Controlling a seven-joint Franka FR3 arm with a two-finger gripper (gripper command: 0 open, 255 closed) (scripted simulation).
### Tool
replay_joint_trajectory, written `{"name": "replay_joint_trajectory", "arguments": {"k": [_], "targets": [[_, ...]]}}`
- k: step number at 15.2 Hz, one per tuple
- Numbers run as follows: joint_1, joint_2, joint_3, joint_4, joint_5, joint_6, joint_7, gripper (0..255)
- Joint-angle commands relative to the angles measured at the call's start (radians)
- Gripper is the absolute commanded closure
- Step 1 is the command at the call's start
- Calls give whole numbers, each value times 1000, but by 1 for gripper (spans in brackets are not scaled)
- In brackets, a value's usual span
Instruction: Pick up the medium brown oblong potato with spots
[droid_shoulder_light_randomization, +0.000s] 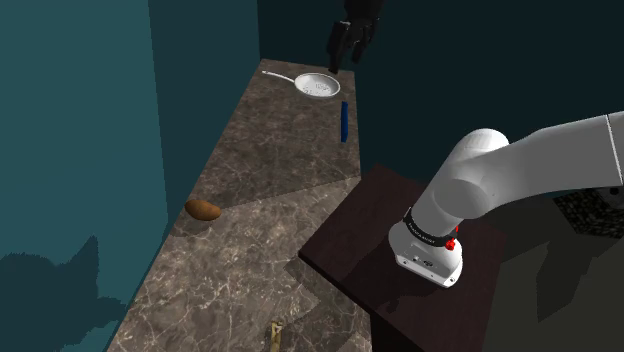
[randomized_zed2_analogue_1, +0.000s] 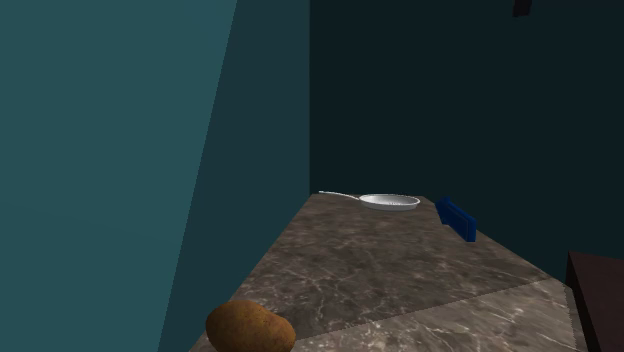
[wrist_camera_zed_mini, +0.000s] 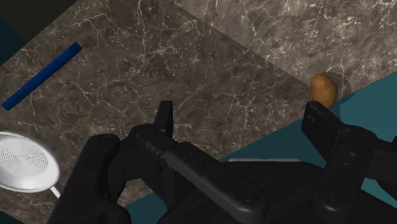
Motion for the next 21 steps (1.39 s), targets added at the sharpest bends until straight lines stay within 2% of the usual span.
{"name": "replay_joint_trajectory", "arguments": {"k": [1, 12, 17, 21], "targets": [[0, 0, 0, 0, 0, 0, 0, 0], [46, 261, 165, -40, 43, 277, 168, 0], [57, 422, 236, -6, 28, 391, 254, 0], [63, 565, 287, 43, -9, 469, 333, 0]]}}
